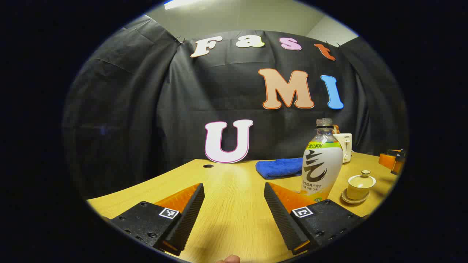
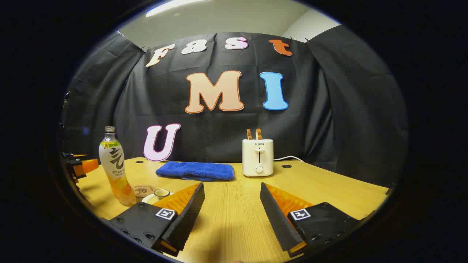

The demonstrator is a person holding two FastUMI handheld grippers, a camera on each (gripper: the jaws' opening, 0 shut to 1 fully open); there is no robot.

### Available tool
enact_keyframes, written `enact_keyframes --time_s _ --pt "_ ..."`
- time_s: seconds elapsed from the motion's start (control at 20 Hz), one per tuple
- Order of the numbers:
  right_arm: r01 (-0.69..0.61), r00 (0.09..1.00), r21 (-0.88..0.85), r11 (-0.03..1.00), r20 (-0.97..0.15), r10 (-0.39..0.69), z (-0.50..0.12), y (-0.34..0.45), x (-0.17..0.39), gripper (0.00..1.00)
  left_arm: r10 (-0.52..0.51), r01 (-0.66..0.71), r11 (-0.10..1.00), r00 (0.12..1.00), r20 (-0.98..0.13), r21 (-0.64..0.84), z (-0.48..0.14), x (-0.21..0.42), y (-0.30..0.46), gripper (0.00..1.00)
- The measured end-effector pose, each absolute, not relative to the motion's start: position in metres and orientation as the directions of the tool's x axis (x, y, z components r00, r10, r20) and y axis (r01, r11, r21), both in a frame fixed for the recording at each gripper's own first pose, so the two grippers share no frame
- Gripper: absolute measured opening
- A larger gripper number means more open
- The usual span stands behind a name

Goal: Open the teacup lid with one hand, grasp the water bottle and pour water into the teacup with the other hand; after pouring, place the water bottle on the coaster and then close the teacup lid.

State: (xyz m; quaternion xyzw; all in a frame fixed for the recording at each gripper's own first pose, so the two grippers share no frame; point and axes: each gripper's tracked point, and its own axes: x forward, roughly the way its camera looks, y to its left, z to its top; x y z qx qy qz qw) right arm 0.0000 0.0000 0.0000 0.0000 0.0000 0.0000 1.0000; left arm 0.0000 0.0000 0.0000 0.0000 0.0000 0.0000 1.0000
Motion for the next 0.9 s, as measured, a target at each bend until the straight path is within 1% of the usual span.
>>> enact_keyframes --time_s 0.05,0.15,0.2,0.45,0.5,0.55,0.6,0.75,0.8,0.9 --pt "0.0 1.0 0.0 1.0 0.0 0.0 0.0002 -0.0001 0.0 0.95 -0.005 0.005 1.0 1.0 -0.003 0.0 -0.0015 0.0007 -0.0011 0.95" --pt "0.0 1.0 0.0 1.0 -0.001 0.0 0.0001 0.0 -0.0002 0.95 -0.011 0.011 1.0 1.0 -0.002 0.0 -0.0019 0.0012 -0.0027 0.95" --pt "0.0 1.0 0.0 1.0 -0.002 0.0 0.0005 0.0001 0.0001 0.97 -0.011 0.011 1.0 1.0 -0.001 -0.002 -0.0016 0.002 -0.0029 0.95" --pt "0.0 1.0 0.001 1.0 -0.002 0.0 0.0003 0.0005 -0.0001 0.97 0.001 -0.001 1.0 1.0 -0.004 -0.004 -0.0028 0.0019 -0.0004 0.95" --pt "0.0 1.0 0.001 1.0 -0.002 0.0 0.0005 0.0005 0.0001 0.95 0.0 0.0 1.0 1.0 -0.003 -0.002 -0.0023 0.0021 -0.0007 0.95" --pt "0.0 1.0 0.001 1.0 -0.002 0.0 0.0007 0.0005 -0.0001 0.95 -0.002 0.002 1.0 1.0 0.0 0.0 -0.0015 0.0015 -0.0006 0.95" --pt "-0.001 1.0 0.001 1.0 -0.003 0.001 0.0005 0.0006 0.0001 0.97 -0.002 0.002 1.0 1.0 -0.001 0.0 -0.0016 0.0021 -0.0008 0.96" --pt "-0.007 1.0 0.002 1.0 -0.002 0.007 0.0004 0.0018 0.0 0.97 -0.002 0.002 1.0 1.0 -0.001 0.0 -0.0023 0.0018 -0.0005 0.95" --pt "-0.013 1.0 0.002 1.0 -0.003 0.013 0.0007 0.0025 0.0002 0.95 -0.002 0.002 1.0 1.0 -0.001 -0.001 -0.0017 0.0015 -0.0007 0.96" --pt "-0.016 1.0 0.002 1.0 -0.003 0.016 0.0006 0.002 0.0006 0.95 -0.002 0.002 1.0 1.0 -0.002 -0.002 -0.0019 0.0019 -0.0009 0.96"
